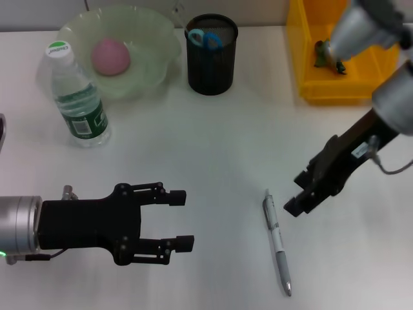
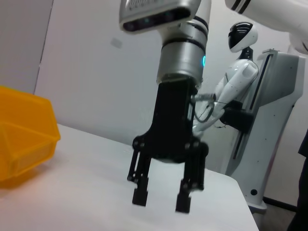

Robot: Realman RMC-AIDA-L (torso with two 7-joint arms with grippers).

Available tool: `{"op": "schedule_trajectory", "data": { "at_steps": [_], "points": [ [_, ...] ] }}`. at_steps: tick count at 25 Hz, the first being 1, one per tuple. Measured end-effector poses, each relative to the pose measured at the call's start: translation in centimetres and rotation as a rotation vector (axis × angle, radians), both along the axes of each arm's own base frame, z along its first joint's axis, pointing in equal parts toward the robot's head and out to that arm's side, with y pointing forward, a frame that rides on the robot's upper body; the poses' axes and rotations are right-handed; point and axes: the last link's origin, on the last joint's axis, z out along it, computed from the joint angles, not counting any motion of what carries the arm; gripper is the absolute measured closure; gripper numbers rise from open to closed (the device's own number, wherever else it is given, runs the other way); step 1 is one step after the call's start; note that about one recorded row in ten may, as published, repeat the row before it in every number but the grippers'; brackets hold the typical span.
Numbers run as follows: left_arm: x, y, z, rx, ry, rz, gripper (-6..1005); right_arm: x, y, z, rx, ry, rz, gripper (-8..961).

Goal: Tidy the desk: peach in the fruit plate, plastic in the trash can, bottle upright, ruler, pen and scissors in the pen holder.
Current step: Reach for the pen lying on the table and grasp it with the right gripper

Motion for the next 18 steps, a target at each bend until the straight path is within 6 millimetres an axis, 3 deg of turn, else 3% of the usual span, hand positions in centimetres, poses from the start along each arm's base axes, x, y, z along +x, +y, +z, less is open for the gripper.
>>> {"op": "schedule_trajectory", "data": {
  "at_steps": [18],
  "points": [
    [-0.2,-0.4,-0.3,0.001,-0.008,0.01,214,-2.0,-1.3,-5.9,-0.039,-0.299,0.142,274]
  ]
}}
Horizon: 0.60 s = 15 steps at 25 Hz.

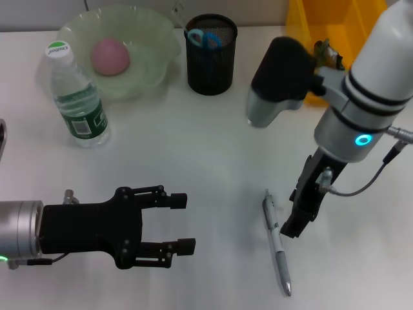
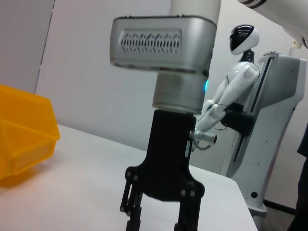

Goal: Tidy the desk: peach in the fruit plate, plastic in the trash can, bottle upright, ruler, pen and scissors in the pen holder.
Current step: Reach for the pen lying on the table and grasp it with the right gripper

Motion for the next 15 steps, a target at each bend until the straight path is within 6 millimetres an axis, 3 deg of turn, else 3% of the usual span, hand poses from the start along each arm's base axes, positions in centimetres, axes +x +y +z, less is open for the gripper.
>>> {"op": "schedule_trajectory", "data": {
  "at_steps": [15],
  "points": [
    [-0.1,-0.2,0.0,-0.002,-0.004,0.006,213,-1.3,-0.6,-2.0,0.033,-0.039,-0.017,275]
  ]
}}
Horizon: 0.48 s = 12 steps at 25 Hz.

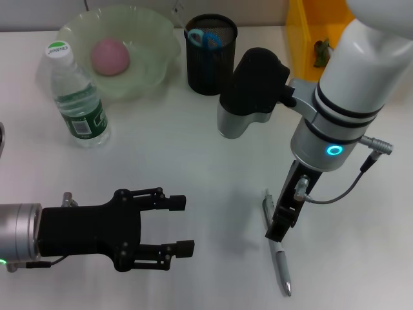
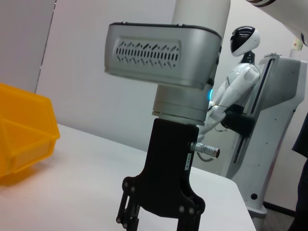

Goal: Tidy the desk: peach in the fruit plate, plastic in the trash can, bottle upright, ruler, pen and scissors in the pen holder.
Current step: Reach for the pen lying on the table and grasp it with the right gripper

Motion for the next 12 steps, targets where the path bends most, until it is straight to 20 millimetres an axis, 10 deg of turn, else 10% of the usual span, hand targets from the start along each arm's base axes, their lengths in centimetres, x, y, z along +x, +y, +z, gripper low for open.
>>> {"op": "schedule_trajectory", "data": {
  "at_steps": [12],
  "points": [
    [-0.02,-0.11,0.01,-0.003,-0.002,0.0,213,0.03,-0.11,-0.9,0.043,-0.056,-0.037,274]
  ]
}}
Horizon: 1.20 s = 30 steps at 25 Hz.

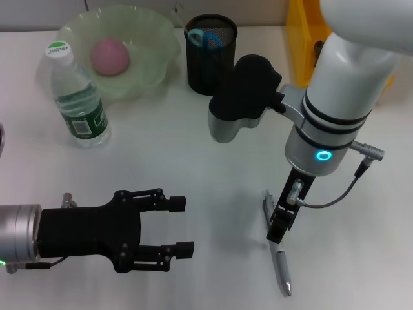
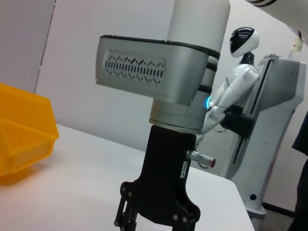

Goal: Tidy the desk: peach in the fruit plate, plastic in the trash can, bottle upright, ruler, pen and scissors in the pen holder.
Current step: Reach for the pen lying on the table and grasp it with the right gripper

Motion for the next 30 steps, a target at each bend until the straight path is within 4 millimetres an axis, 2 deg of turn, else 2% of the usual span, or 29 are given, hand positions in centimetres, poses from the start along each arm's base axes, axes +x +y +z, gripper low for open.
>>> {"op": "schedule_trajectory", "data": {
  "at_steps": [11,30],
  "points": [
    [0.0,0.0,0.0,0.0,0.003,-0.011,213,0.0,-0.3,-1.2,0.002,-0.007,-0.009,274],
    [0.1,0.0,0.1,-0.001,-0.002,-0.017,213,0.1,-0.8,-1.9,-0.003,-0.034,0.028,287]
  ]
}}
